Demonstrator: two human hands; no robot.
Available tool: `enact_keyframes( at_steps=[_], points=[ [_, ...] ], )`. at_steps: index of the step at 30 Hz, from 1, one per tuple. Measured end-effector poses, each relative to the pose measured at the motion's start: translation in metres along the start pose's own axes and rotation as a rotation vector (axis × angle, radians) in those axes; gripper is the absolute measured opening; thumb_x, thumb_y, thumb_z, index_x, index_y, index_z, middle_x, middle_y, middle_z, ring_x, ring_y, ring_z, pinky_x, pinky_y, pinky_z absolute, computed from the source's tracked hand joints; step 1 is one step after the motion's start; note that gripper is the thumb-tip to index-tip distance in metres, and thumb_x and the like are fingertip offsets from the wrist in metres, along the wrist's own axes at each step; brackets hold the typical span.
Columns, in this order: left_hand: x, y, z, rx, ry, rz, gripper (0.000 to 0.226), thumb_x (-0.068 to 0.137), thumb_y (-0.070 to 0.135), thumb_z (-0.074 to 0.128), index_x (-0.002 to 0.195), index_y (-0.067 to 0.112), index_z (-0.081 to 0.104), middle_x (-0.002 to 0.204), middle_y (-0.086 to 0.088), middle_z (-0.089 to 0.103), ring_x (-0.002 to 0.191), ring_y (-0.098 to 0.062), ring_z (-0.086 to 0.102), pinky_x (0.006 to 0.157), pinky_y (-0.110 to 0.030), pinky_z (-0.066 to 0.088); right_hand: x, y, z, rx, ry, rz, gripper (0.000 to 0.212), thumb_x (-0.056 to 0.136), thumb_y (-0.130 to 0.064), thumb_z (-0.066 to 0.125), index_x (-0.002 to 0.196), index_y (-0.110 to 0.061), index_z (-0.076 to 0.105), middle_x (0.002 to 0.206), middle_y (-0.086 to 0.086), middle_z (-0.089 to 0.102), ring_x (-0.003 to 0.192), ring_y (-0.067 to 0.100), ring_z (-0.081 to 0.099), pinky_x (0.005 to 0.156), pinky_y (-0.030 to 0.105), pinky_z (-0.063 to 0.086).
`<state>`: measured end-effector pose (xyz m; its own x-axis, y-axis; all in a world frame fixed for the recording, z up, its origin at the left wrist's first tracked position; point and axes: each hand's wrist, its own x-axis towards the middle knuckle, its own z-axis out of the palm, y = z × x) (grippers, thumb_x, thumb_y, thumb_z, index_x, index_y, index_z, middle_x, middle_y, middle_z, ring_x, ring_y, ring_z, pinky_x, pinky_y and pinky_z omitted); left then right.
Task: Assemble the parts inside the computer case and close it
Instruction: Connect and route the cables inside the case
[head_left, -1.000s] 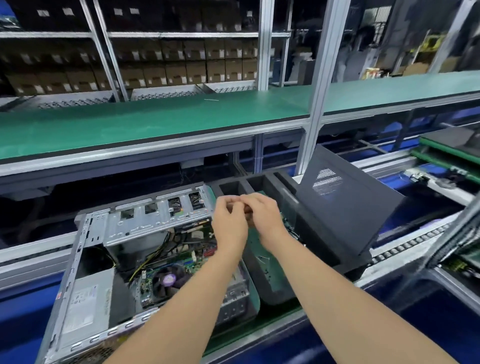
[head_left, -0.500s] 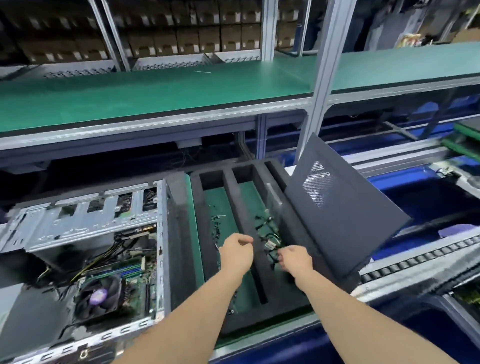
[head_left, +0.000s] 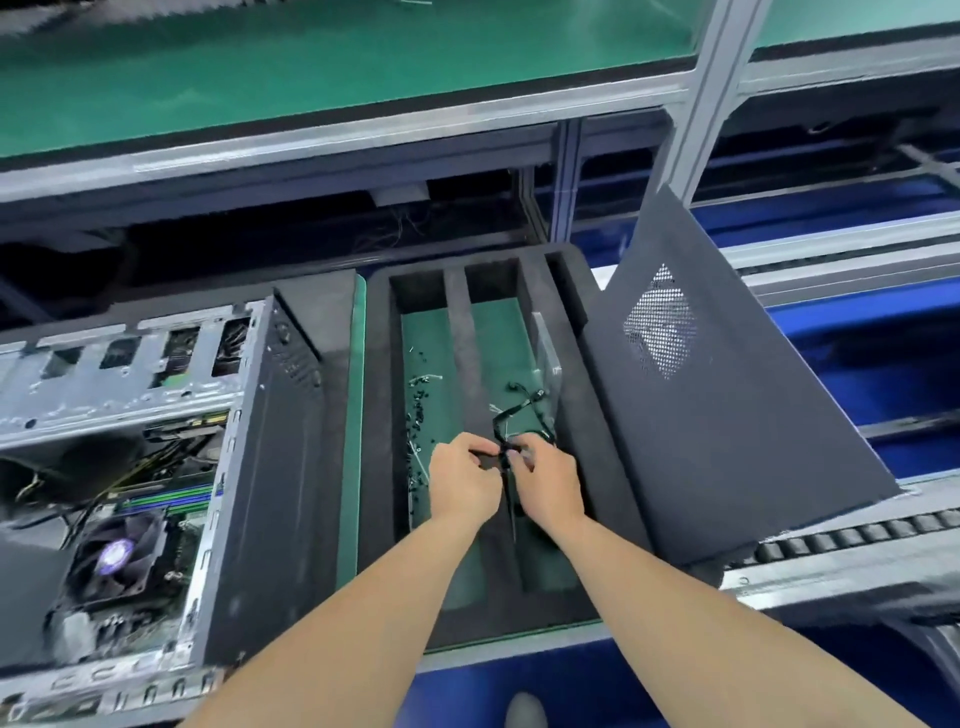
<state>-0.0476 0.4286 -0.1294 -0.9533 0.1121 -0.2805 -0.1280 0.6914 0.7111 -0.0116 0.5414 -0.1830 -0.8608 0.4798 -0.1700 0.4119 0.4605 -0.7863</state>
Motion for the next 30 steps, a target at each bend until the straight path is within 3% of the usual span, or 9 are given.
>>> enact_keyframes(
  at_steps=[6, 9, 13, 17, 20, 23, 26, 28, 30],
  points=[
    [0.007, 0.012, -0.01, -0.077, -0.072, -0.118, 0.034, 0.083, 0.006, 0.061, 0.09, 0.037, 0.072, 0.091, 0.014, 0.065, 0.076, -0.001, 0.059, 0.055, -0.016, 0.041, 0.007, -0.016, -0.006, 0.124, 0.146, -0.062, 0.015, 0.106, -0.02, 0.059, 0.098, -0.015, 0.071, 0.107, 0.001, 0.051, 0.082, 0.008, 0.054, 0.079, 0.025, 0.044],
    [0.007, 0.029, -0.015, -0.305, -0.101, -0.19, 0.022, 0.085, 0.023, 0.06, 0.097, 0.028, 0.078, 0.092, 0.009, 0.072, 0.081, -0.01, 0.064, 0.071, -0.024, 0.048, 0.005, -0.029, -0.017, 0.179, 0.182, -0.158, 0.014, 0.106, -0.023, 0.058, 0.097, -0.025, 0.068, 0.1, -0.008, 0.057, 0.085, -0.001, 0.056, 0.073, 0.01, 0.039],
    [0.014, 0.055, -0.021, -0.653, -0.139, -0.248, 0.018, 0.092, 0.036, 0.066, 0.089, 0.024, 0.079, 0.083, 0.005, 0.077, 0.076, -0.016, 0.068, 0.082, -0.034, 0.054, 0.0, -0.042, -0.032, 0.205, 0.112, -0.278, 0.014, 0.105, -0.026, 0.059, 0.102, -0.032, 0.071, 0.094, -0.017, 0.065, 0.089, -0.001, 0.06, 0.074, 0.009, 0.042],
    [0.019, 0.067, -0.027, -0.621, -0.14, -0.132, 0.02, 0.1, 0.032, 0.062, 0.095, 0.02, 0.076, 0.099, 0.003, 0.077, 0.103, -0.02, 0.069, 0.094, -0.037, 0.053, -0.006, -0.046, -0.048, 0.232, 0.043, -0.301, 0.016, 0.105, -0.028, 0.059, 0.113, -0.033, 0.072, 0.102, -0.021, 0.071, 0.096, -0.003, 0.064, 0.081, 0.009, 0.046],
    [0.017, 0.075, -0.036, -0.637, -0.111, -0.102, 0.024, 0.103, 0.029, 0.058, 0.098, 0.009, 0.071, 0.092, -0.003, 0.077, 0.101, -0.026, 0.072, 0.097, -0.047, 0.055, -0.009, -0.051, -0.058, 0.18, 0.009, -0.255, 0.021, 0.103, -0.024, 0.059, 0.116, -0.03, 0.074, 0.102, -0.023, 0.071, 0.094, -0.009, 0.062, 0.077, 0.001, 0.041],
    [0.014, 0.08, -0.052, -0.634, -0.124, -0.106, 0.028, 0.104, 0.029, 0.056, 0.102, 0.004, 0.069, 0.08, -0.004, 0.076, 0.08, -0.024, 0.074, 0.077, -0.039, 0.061, -0.006, -0.057, -0.059, 0.175, 0.127, -0.103, 0.018, 0.099, -0.016, 0.058, 0.103, -0.024, 0.073, 0.096, -0.014, 0.07, 0.087, 0.003, 0.062, 0.068, 0.006, 0.04],
    [0.01, 0.085, -0.071, -0.661, -0.161, -0.111, 0.027, 0.105, 0.029, 0.055, 0.098, 0.007, 0.068, 0.07, -0.001, 0.072, 0.066, -0.021, 0.074, 0.052, -0.026, 0.057, -0.001, -0.065, -0.058, 0.185, 0.137, 0.062, 0.024, 0.097, -0.012, 0.061, 0.12, -0.017, 0.064, 0.12, 0.001, 0.065, 0.105, 0.019, 0.062, 0.088, 0.028, 0.05],
    [0.007, 0.088, -0.082, -0.681, -0.196, -0.108, 0.027, 0.106, 0.029, 0.053, 0.098, 0.008, 0.068, 0.065, 0.001, 0.07, 0.063, -0.02, 0.073, 0.053, -0.028, 0.059, 0.0, -0.07, -0.055, 0.22, 0.067, 0.126, 0.034, 0.1, -0.02, 0.063, 0.133, -0.018, 0.056, 0.127, 0.001, 0.061, 0.11, 0.025, 0.066, 0.096, 0.04, 0.053],
    [0.004, 0.089, -0.093, -0.654, -0.221, -0.096, 0.027, 0.106, 0.03, 0.052, 0.1, 0.009, 0.069, 0.066, 0.002, 0.07, 0.063, -0.021, 0.072, 0.061, -0.033, 0.062, -0.001, -0.078, -0.052, 0.308, 0.023, 0.155, 0.036, 0.102, -0.026, 0.063, 0.137, -0.023, 0.053, 0.121, -0.003, 0.065, 0.097, 0.023, 0.073, 0.087, 0.041, 0.059]
  ],
)
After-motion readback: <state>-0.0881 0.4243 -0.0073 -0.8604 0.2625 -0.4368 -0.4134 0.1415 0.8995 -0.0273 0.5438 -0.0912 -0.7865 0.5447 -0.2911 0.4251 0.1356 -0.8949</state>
